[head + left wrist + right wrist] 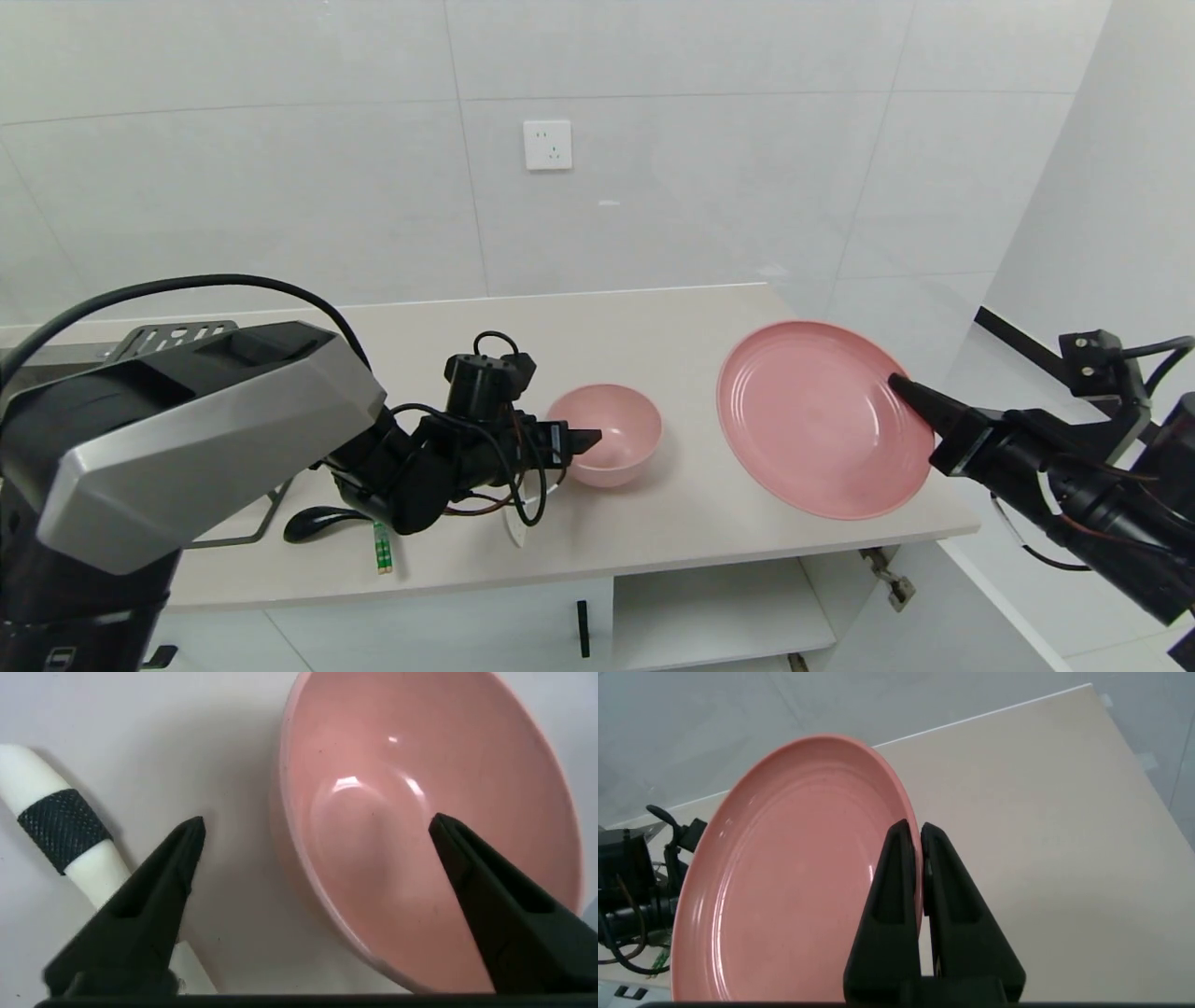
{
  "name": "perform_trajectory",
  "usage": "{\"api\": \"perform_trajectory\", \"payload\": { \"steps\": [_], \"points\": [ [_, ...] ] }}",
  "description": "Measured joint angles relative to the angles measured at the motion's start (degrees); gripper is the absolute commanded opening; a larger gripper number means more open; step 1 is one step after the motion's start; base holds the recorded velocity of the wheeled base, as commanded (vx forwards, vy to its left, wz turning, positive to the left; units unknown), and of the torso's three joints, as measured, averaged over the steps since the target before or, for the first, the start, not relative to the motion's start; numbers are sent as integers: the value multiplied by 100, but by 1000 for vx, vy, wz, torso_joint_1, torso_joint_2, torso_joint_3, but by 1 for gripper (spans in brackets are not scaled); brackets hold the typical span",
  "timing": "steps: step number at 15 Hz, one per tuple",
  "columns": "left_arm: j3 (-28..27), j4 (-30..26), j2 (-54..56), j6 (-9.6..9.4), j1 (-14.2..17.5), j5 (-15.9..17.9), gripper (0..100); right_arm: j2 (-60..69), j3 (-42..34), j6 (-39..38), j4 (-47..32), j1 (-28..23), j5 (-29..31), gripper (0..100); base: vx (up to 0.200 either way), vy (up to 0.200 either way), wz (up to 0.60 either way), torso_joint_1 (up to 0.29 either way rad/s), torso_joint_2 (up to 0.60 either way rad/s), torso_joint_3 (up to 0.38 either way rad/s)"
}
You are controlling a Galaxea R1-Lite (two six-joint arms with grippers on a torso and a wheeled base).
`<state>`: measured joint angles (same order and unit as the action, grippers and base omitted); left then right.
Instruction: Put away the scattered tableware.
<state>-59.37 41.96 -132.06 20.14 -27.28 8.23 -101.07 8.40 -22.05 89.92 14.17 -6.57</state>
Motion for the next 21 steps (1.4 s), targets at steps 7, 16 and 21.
{"api": "perform_trajectory", "payload": {
  "steps": [7,16,21],
  "points": [
    [345,301,179,-13,-6,-200,0,5,37,0,2,-100,-5,0,0,0,0,0,0,0],
    [2918,1976,2186,-158,57,-413,0,185,28,462,0,-80,-547,0,0,0,0,0,0,0],
    [4408,2372,3590,9,116,-363,0,502,146,444,5,-108,-1102,0,0,0,0,0,0,0]
  ]
}}
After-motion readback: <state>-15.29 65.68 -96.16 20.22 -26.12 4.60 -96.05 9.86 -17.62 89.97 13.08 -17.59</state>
